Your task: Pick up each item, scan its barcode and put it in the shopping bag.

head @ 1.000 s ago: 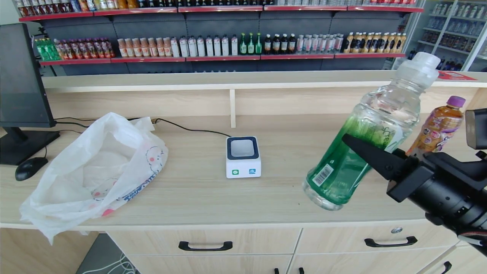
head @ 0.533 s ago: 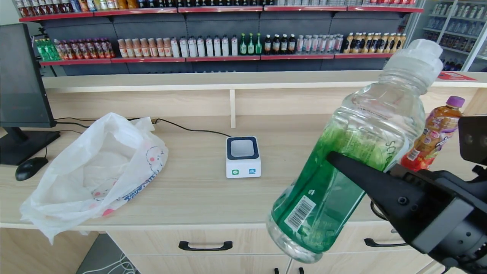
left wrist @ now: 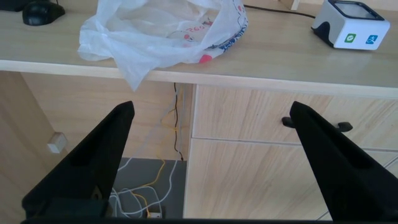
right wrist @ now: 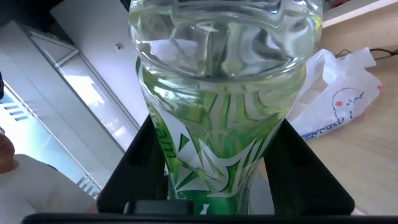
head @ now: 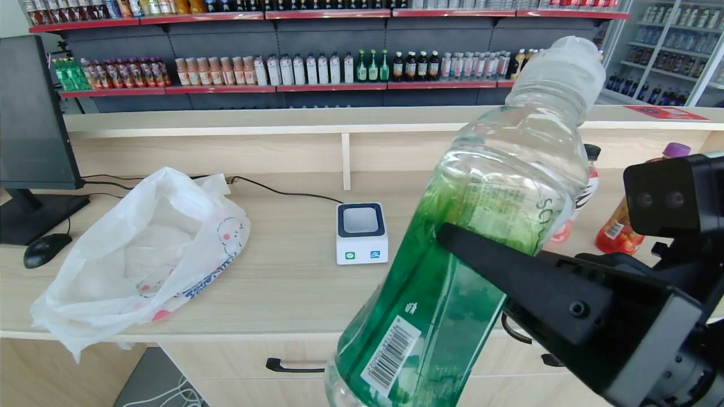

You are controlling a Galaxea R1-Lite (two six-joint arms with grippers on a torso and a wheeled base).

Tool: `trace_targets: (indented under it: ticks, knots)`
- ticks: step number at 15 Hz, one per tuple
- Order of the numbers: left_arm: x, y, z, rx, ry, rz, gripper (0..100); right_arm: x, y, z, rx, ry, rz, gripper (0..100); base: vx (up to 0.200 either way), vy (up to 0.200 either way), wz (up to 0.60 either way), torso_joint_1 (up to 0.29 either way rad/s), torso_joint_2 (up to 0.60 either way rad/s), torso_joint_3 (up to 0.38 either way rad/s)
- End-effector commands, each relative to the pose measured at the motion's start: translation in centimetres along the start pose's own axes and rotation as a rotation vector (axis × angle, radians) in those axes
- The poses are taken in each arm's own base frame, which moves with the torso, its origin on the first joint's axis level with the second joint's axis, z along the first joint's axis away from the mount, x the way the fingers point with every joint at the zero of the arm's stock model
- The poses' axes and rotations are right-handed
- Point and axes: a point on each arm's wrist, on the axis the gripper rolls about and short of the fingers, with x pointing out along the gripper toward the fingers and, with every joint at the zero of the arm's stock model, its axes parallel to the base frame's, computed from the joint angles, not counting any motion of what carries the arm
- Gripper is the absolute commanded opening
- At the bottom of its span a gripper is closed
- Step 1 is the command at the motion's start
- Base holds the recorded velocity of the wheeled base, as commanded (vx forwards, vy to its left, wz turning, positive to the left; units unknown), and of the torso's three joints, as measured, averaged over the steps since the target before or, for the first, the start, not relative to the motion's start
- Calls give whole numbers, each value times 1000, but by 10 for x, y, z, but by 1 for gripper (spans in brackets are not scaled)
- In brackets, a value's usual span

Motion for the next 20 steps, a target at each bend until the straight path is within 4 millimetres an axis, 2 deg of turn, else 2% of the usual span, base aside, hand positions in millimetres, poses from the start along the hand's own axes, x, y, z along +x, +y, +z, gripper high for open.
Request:
trace_targets:
  ticks: [1, 4, 10, 20]
  knots:
    - [0, 0, 0, 0, -1, 0, 100, 2, 5, 0, 16, -1, 23, 0, 0, 0, 0, 0, 0, 0]
    - [0, 0, 0, 0, -1, 0, 100, -2, 20, 4, 137, -9, 77, 0, 0, 0, 0, 0, 0, 0]
    - [0, 0, 0, 0, -1, 0, 100, -6, 26, 11, 250, -27, 100, 0, 0, 0, 0, 0, 0, 0]
    - [0, 0, 0, 0, 0, 0, 100, -6, 26, 12, 255, -27, 99, 0, 0, 0, 0, 0, 0, 0]
